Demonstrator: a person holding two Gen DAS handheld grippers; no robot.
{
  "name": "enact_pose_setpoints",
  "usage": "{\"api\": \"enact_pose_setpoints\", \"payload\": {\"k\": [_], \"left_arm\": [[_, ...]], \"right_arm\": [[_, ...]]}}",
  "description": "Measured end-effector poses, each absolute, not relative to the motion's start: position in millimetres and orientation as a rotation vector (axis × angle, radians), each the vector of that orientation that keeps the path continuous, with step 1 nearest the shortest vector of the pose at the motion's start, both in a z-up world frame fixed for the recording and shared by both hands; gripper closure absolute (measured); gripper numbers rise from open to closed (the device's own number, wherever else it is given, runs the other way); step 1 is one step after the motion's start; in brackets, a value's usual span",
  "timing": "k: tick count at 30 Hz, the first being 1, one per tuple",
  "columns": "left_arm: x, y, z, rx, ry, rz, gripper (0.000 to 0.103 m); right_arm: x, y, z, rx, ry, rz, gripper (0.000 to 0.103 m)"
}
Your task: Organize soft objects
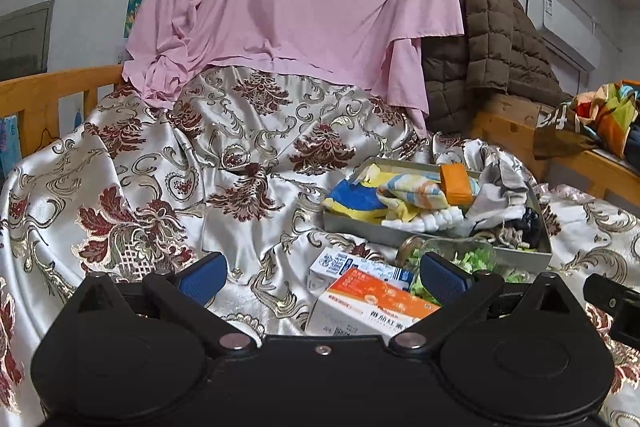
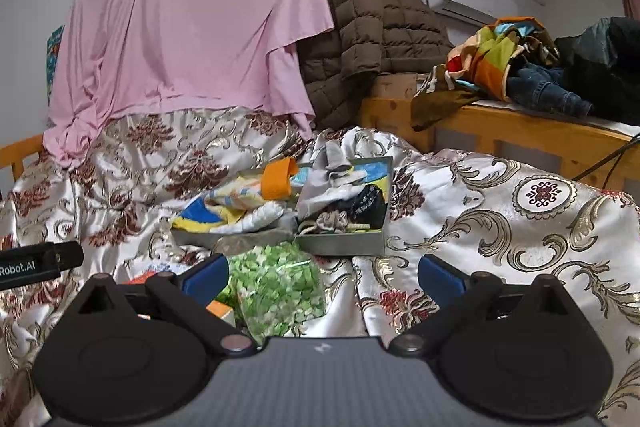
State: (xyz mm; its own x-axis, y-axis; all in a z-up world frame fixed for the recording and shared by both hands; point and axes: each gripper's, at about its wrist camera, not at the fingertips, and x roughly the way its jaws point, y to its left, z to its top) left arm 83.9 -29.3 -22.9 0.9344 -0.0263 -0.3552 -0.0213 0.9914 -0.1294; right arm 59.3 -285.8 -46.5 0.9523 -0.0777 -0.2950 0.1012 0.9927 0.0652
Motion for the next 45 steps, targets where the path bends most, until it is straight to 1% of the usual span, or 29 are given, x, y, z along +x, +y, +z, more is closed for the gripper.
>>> {"api": "enact_pose_setpoints", "payload": {"k": [17,21,45], "left_arm": [[82,-29,-37,-0.094,0.369,0.006,0.001],[83,-28,-41,-0.103,0.393,0.008,0.001],[82,-28,-43,-0.105,0.4,0.01,0.001]], "right_arm": [[68,-278,-63,0.053,0.366,-0.082,0.0],[70,-277,-65,0.052,0.382,-0.078,0.0],[72,-277,-67,0.046,0.396,-0.079,0.0]]}}
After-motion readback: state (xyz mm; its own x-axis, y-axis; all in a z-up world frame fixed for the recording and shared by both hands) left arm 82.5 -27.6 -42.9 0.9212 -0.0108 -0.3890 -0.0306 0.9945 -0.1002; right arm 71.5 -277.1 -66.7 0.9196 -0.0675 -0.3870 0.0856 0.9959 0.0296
